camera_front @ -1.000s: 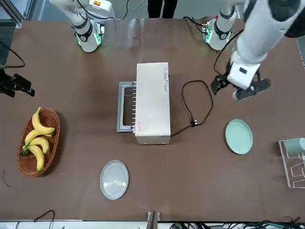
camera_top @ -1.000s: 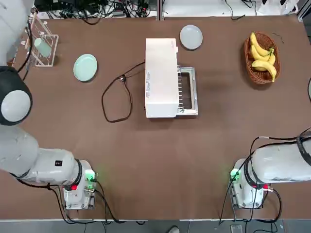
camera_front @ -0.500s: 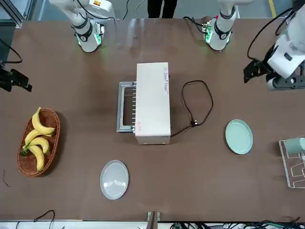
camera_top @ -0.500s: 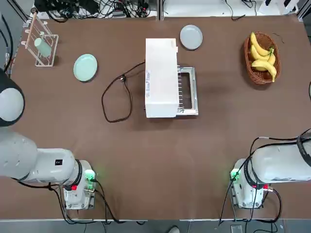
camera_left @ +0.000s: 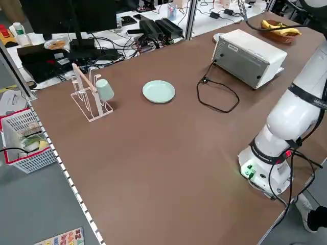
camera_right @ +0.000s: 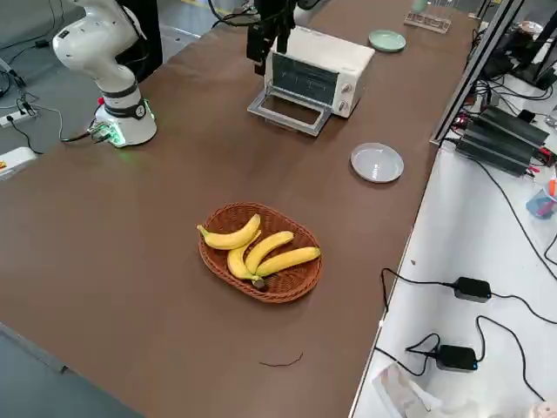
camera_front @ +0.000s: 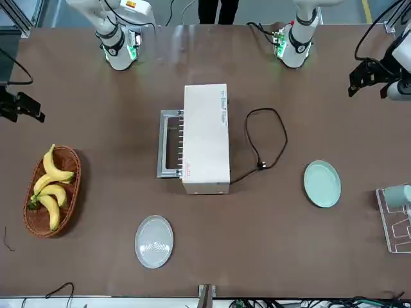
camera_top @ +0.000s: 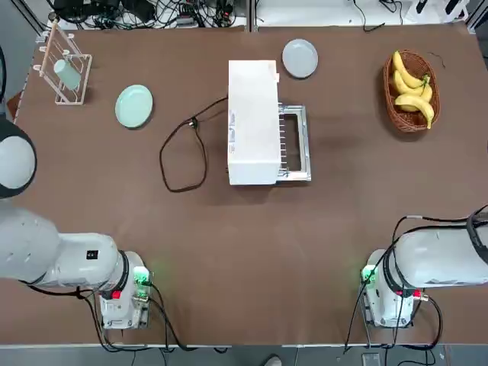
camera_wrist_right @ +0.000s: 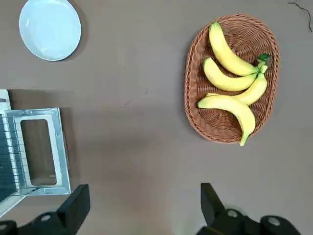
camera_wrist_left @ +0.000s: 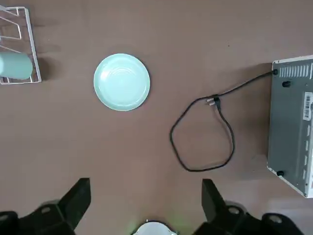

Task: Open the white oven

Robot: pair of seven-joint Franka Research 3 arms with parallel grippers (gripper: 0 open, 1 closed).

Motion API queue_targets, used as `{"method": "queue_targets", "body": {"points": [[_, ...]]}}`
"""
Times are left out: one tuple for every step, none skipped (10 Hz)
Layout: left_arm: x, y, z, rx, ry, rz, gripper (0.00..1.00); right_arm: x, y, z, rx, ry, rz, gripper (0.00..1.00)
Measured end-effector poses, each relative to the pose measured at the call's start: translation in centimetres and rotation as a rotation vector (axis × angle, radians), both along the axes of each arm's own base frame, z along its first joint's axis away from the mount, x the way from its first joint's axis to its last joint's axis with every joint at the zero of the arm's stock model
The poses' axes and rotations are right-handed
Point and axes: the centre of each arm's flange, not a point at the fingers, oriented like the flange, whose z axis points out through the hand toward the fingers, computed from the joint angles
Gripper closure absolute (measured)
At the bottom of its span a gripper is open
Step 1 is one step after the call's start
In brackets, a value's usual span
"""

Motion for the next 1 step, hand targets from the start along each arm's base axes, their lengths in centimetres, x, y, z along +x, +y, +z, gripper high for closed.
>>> {"method": "queue_targets", "body": {"points": [[0.01,0.00,-0.01,0.000,0.000,0.000,0.00,-0.06,0.12,0.16,0.000,-0.003,0.002,0.00]]}}
